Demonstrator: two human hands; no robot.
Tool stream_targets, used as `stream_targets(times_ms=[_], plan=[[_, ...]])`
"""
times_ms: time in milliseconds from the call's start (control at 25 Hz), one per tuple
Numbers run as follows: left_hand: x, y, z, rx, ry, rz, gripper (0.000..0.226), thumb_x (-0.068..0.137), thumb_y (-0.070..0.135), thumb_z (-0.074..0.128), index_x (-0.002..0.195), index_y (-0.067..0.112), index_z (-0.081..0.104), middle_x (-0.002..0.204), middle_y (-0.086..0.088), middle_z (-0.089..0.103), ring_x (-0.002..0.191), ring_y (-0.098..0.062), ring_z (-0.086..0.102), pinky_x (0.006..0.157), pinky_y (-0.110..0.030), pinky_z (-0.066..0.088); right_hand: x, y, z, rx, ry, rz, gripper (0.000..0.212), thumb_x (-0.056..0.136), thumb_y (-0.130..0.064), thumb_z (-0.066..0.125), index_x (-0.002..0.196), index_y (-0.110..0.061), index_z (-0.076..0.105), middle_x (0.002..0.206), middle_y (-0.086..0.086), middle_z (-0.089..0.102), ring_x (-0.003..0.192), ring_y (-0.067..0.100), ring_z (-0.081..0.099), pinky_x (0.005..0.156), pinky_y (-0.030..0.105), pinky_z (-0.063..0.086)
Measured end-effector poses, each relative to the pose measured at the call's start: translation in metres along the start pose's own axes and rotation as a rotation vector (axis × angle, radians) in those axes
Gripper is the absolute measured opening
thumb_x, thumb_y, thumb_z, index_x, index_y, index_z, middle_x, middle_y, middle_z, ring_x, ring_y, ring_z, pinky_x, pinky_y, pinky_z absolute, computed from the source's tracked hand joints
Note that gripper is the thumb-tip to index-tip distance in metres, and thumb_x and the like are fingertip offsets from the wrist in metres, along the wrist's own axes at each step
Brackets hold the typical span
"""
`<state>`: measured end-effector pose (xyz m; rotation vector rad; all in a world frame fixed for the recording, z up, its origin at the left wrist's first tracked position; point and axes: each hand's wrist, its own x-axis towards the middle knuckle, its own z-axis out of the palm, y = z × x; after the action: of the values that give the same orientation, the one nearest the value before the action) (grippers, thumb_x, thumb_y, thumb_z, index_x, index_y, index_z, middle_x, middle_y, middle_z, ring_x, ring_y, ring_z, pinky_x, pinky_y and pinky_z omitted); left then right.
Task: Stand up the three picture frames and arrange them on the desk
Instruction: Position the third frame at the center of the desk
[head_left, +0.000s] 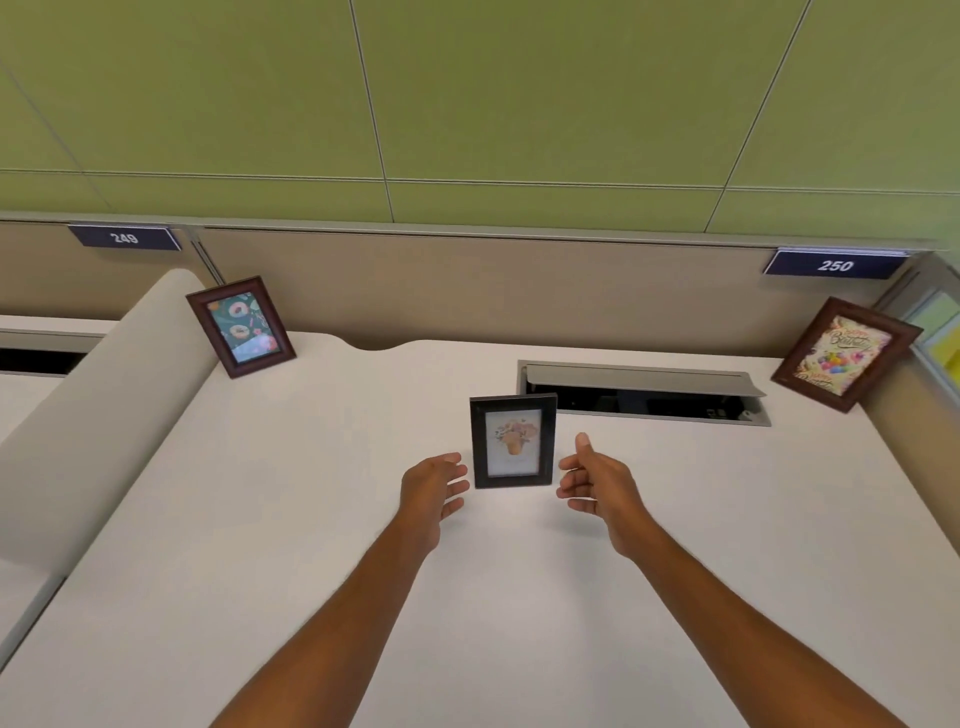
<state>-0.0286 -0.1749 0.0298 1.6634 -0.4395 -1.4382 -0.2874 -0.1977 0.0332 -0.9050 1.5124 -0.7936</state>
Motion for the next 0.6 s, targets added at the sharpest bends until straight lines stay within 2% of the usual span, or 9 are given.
stream_targets(times_ms=[120, 240, 360, 480, 600], plan=[[0.003, -0.001, 0.016, 0.085, 0.041, 0.062, 0.023, 0.105, 0.02, 0.066, 0.127, 0.014, 0.072, 0.124, -0.007, 0.074, 0.114, -0.029, 0.072, 0.102, -0.047, 0.06, 0.017, -0.007, -0.013, -0.004, 0.066, -0.02, 0.058, 0.104, -0.065, 0.05, 0.109, -0.014, 0.077, 0.104, 0.017, 0.08, 0.092, 0.029, 0.078, 0.082, 0.039, 0.062], [0.01, 0.001, 0.021, 0.219, 0.044, 0.191, 0.037, 0.103, 0.028, 0.07, 0.139, 0.017, 0.068, 0.132, -0.004, 0.071, 0.123, -0.027, 0.067, 0.111, -0.048, 0.056, 0.034, -0.018, -0.011, -0.018, 0.05, 0.007, 0.063, 0.105, -0.067, 0.043, 0.123, -0.014, 0.073, 0.119, 0.011, 0.077, 0.107, 0.029, 0.075, 0.093, 0.043, 0.06], [0.022, 0.005, 0.026, 0.29, 0.009, 0.285, 0.034, 0.102, 0.025, 0.07, 0.136, 0.023, 0.069, 0.13, 0.001, 0.073, 0.121, -0.022, 0.067, 0.097, -0.031, 0.055, 0.049, -0.03, -0.001, -0.068, -0.071, 0.059, 0.076, 0.103, -0.075, 0.032, 0.134, -0.016, 0.068, 0.128, 0.009, 0.075, 0.118, 0.03, 0.071, 0.109, 0.051, 0.054], [0.036, 0.007, 0.031, 0.328, -0.009, 0.338, 0.026, 0.102, 0.021, 0.068, 0.127, 0.027, 0.072, 0.119, 0.007, 0.077, 0.115, -0.018, 0.071, 0.08, -0.017, 0.051, 0.061, -0.035, 0.012, -0.105, -0.15, 0.082, 0.083, 0.098, -0.08, 0.024, 0.135, -0.02, 0.067, 0.13, 0.011, 0.075, 0.124, 0.032, 0.069, 0.118, 0.054, 0.046], [0.048, 0.007, 0.03, 0.306, -0.02, 0.367, 0.02, 0.102, 0.021, 0.068, 0.117, 0.032, 0.075, 0.11, 0.008, 0.081, 0.102, -0.013, 0.073, 0.082, -0.026, 0.054, 0.069, -0.038, 0.022, -0.096, -0.169, 0.103, 0.091, 0.087, -0.087, 0.025, 0.135, -0.021, 0.065, 0.139, 0.013, 0.071, 0.13, 0.034, 0.066, 0.121, 0.054, 0.044]])
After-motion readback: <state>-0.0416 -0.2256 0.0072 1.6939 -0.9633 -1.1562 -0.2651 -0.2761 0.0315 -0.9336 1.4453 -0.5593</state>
